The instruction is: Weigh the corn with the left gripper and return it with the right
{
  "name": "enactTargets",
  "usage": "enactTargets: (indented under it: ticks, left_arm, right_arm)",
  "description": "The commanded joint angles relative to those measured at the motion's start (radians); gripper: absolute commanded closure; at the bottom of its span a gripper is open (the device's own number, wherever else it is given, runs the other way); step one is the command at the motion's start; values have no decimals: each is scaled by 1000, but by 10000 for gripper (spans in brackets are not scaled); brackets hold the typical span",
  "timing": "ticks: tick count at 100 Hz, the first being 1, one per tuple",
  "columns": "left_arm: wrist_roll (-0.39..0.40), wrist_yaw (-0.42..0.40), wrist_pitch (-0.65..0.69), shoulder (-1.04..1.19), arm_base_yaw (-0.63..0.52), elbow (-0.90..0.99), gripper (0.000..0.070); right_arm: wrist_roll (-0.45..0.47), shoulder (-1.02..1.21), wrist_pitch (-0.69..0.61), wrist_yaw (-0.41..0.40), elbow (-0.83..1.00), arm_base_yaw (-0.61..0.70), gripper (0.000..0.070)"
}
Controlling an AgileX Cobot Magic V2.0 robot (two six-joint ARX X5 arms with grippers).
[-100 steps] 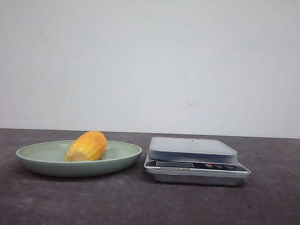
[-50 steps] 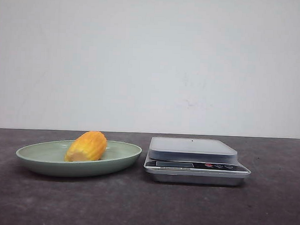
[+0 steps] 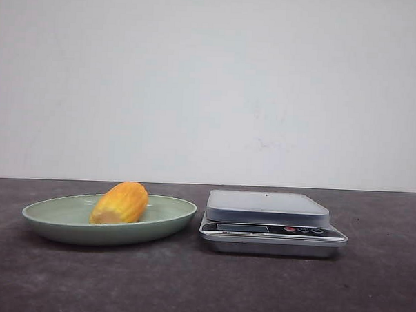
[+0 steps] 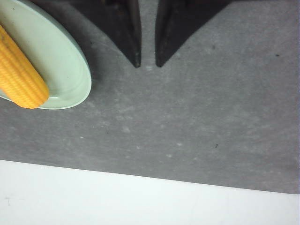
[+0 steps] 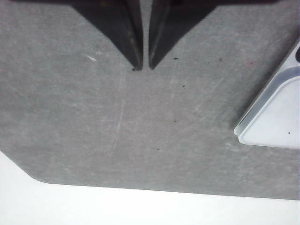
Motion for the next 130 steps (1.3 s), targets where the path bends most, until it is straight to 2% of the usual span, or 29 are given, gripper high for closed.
enactTargets:
  ticks: [1,17,29,40,56,65,75,89,94,97,99,102,105,108,110,122,130]
  left_arm:
    - [6,1,-5,-1,1,-18,672]
    - [6,0,-4,-1,1,-18,673]
    - [0,0,-3,-1,1,-18,674]
    - [-107,0,28,-1,0,-18,689]
    - [-214,2,45,15,-1,56,685]
    - [-280,29,47,67,-2,156,685]
    - [-281,49,59,175,-2,293,685]
    - [-254,72,38,374,-2,513,683]
    - [-230,97,14,446,-2,597,624]
    - [-218,121,-3,488,-2,646,530]
    - [-214,137,-15,515,-2,679,452]
    - [-211,159,-32,555,-2,724,342]
    - [-210,175,-50,591,-5,767,280]
    - [-204,188,-69,626,-10,808,278]
    - [-199,194,-83,648,-14,833,282]
    - [-161,199,-150,781,-59,959,285]
    - [-140,199,-173,874,-113,1017,313]
  right_arm:
    - [21,-2,8,-1,-5,2,685]
    - [23,-2,5,-2,-5,2,687]
    - [68,-2,6,0,-5,2,690]
    - [113,-2,3,-18,16,3,696]
    - [177,40,-21,-18,141,3,699]
    - [269,146,-58,-1,253,5,699]
    - [294,298,-58,-16,388,10,699]
    - [293,494,-80,-82,605,10,699]
    - [279,554,-97,-120,686,10,694]
    - [265,587,-112,-137,734,10,668]
    - [254,608,-123,-143,764,10,627]
    - [241,640,-137,-148,806,10,538]
    - [228,668,-149,-155,845,10,435]
    - [214,692,-157,-165,879,10,349]
    - [210,707,-162,-172,900,10,318]
    - [190,771,-192,-232,993,10,316]
    - [182,793,-217,-249,1030,10,316]
